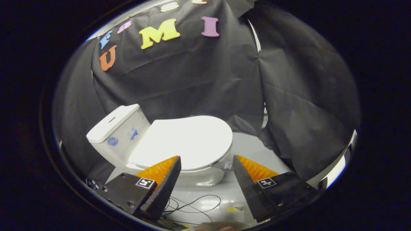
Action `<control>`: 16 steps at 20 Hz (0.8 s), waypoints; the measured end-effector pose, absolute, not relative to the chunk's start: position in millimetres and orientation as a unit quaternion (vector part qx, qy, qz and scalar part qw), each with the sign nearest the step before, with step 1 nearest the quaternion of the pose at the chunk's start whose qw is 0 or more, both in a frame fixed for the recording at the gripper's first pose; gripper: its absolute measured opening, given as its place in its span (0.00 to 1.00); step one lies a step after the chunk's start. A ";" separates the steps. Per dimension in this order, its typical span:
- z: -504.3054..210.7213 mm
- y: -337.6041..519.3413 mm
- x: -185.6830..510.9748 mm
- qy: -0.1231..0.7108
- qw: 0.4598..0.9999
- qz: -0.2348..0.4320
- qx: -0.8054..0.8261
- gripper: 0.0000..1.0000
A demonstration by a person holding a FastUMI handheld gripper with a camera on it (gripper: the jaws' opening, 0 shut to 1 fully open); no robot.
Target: Open the toilet lid.
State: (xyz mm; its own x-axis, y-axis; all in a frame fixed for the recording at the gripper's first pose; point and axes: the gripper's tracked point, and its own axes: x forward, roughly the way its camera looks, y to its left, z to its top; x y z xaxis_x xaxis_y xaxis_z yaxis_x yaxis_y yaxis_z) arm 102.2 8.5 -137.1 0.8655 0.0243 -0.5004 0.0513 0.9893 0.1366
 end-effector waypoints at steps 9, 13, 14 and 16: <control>-195.8 -27.3 149.7 0.379 0.909 -0.003 0.171 0.98; -229.4 -33.6 166.8 0.407 0.886 -0.010 0.224 0.97; -236.5 -35.1 169.5 0.412 0.880 -0.010 0.236 0.97; -250.7 -39.1 171.2 0.425 0.869 -0.008 0.254 0.95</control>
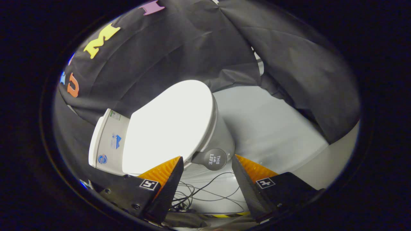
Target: Open the toilet lid.
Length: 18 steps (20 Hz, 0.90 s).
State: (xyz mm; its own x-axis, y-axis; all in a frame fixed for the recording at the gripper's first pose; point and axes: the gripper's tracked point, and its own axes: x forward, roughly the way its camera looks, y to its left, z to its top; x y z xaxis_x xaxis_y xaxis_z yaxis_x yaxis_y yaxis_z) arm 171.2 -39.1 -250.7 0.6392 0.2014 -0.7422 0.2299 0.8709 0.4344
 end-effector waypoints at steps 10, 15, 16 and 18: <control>-270.1 -29.4 198.2 0.405 0.822 0.043 0.398 0.72; -267.9 -41.9 204.0 0.365 0.805 0.038 0.467 0.37; -264.0 -40.9 203.0 0.361 0.802 0.038 0.475 0.25; -259.5 -35.8 199.3 0.355 0.798 0.045 0.485 0.21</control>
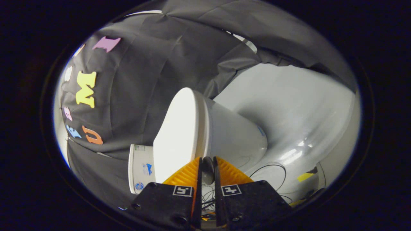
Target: Open the toilet lid.
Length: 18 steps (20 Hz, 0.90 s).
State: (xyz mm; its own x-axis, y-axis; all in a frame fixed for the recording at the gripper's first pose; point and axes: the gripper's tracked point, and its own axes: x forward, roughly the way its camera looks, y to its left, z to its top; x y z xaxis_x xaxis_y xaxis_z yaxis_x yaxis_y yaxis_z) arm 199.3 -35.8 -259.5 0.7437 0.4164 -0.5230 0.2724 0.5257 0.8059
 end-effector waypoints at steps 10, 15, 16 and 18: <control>-219.9 -28.7 199.5 0.363 0.792 0.037 0.489 0.05; -190.0 -23.4 198.2 0.357 0.810 0.031 0.463 0.04; -180.1 -22.7 198.9 0.353 0.812 0.034 0.463 0.05; -161.2 -17.2 196.1 0.348 0.816 0.043 0.460 0.04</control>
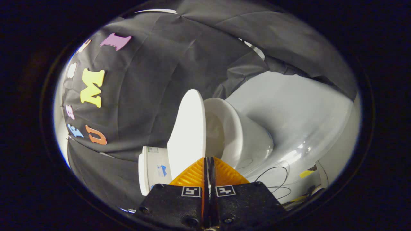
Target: Open the toilet lid.
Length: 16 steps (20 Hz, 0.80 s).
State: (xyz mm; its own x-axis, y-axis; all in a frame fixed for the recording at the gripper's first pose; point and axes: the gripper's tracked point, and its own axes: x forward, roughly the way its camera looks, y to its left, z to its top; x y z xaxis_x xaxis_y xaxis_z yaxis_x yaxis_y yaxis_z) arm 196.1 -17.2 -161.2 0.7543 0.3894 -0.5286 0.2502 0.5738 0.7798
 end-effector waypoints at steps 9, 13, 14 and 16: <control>-78.9 24.5 194.6 0.327 0.847 0.076 0.412 0.04; -43.1 50.5 190.3 0.316 0.864 0.101 0.380 0.05; -38.6 55.2 189.4 0.315 0.867 0.100 0.374 0.06; -35.6 60.6 189.5 0.318 0.874 0.097 0.354 0.07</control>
State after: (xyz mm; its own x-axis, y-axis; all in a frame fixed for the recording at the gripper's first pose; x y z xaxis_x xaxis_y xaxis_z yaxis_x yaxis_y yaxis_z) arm 189.5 60.6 -35.6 0.7789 0.3942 -0.4878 0.0557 0.7313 0.6798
